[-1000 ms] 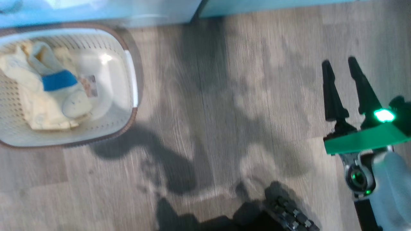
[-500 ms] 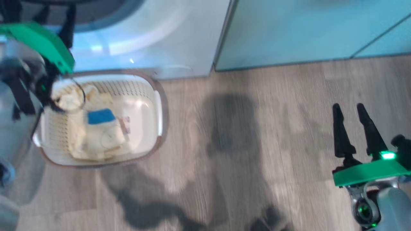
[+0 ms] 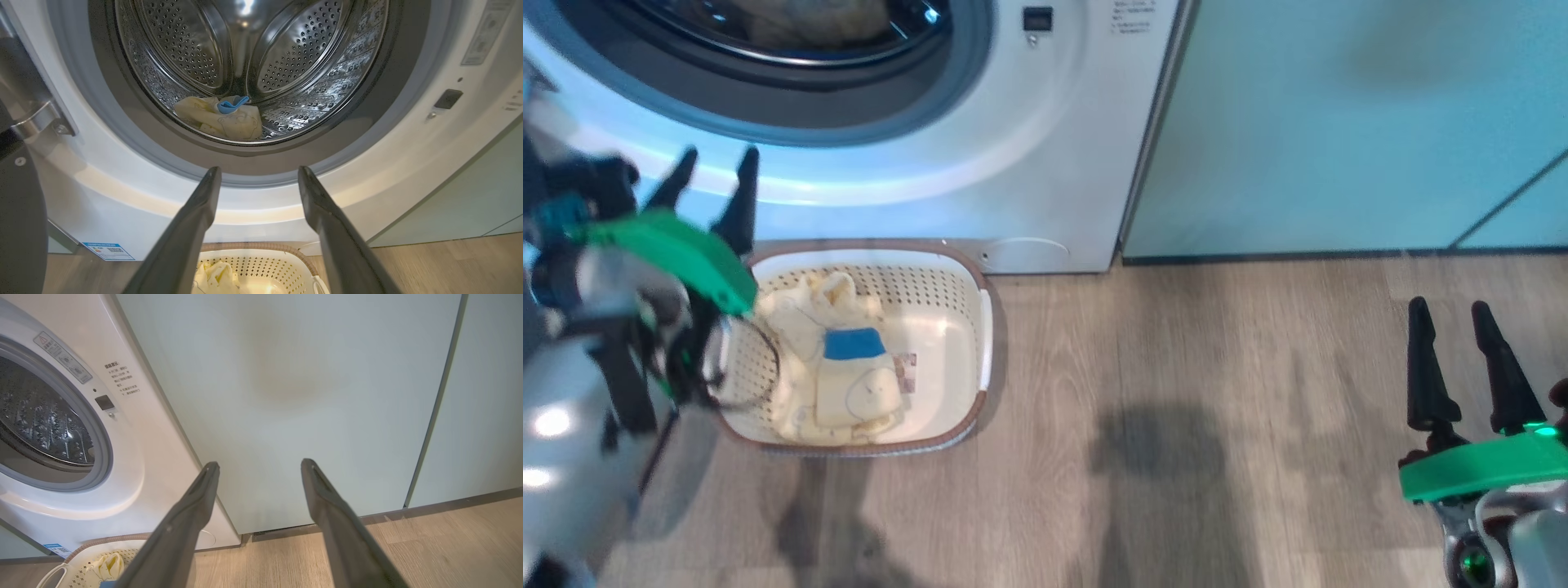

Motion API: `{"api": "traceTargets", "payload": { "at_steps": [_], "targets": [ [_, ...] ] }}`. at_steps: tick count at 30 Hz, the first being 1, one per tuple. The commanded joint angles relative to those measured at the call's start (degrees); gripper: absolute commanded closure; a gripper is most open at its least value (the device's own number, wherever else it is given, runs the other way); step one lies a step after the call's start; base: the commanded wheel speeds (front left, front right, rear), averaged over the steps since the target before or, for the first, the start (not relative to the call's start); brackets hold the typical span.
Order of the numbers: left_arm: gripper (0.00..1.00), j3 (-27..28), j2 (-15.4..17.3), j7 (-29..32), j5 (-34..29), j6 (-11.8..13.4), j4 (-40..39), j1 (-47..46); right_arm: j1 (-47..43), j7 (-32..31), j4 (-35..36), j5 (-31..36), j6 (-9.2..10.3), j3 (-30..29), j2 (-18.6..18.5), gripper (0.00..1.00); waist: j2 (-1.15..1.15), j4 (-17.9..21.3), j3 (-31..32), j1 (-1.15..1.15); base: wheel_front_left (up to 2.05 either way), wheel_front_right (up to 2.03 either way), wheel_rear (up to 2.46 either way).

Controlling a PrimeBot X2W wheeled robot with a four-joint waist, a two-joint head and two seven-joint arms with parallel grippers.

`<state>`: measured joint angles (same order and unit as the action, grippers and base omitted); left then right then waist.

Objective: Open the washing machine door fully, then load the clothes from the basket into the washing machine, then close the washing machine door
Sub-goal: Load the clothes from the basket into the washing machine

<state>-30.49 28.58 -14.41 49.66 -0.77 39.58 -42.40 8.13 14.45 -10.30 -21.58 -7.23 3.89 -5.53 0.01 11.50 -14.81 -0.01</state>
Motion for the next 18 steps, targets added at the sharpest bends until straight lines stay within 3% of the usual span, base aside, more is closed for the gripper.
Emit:
{"api": "traceTargets", "payload": {
  "at_steps": [1,5,13,18],
  "targets": [
    [0.00,4.3,2.2,-0.6,-1.5,0.4,-2.7,1.3,-0.3,0.5,2.0,0.8,-0.25,0.7,-1.3,0.00,-0.01,-1.0,1.3,0.01,0.00,0.00,0.00],
    [0.00,11.9,0.6,-0.6,-6.5,1.3,-9.1,9.3,-1.3,0.5,2.2,1.2,-0.25,0.3,-1.4,0.00,-0.01,-1.5,3.4,0.01,0.00,0.00,0.00],
    [0.00,25.5,-2.9,-0.6,-12.5,-0.3,-15.2,23.1,-4.6,0.5,2.6,1.8,-0.25,-1.0,-1.4,0.00,-0.01,-2.1,8.0,0.01,0.00,0.00,0.00],
    [0.00,30.8,-5.4,-0.6,-16.0,-1.6,-16.7,28.3,-5.9,0.5,2.5,1.9,-0.25,-0.7,-1.4,0.00,-0.01,-2.2,10.2,0.01,0.00,0.00,0.00]
  ]
}}
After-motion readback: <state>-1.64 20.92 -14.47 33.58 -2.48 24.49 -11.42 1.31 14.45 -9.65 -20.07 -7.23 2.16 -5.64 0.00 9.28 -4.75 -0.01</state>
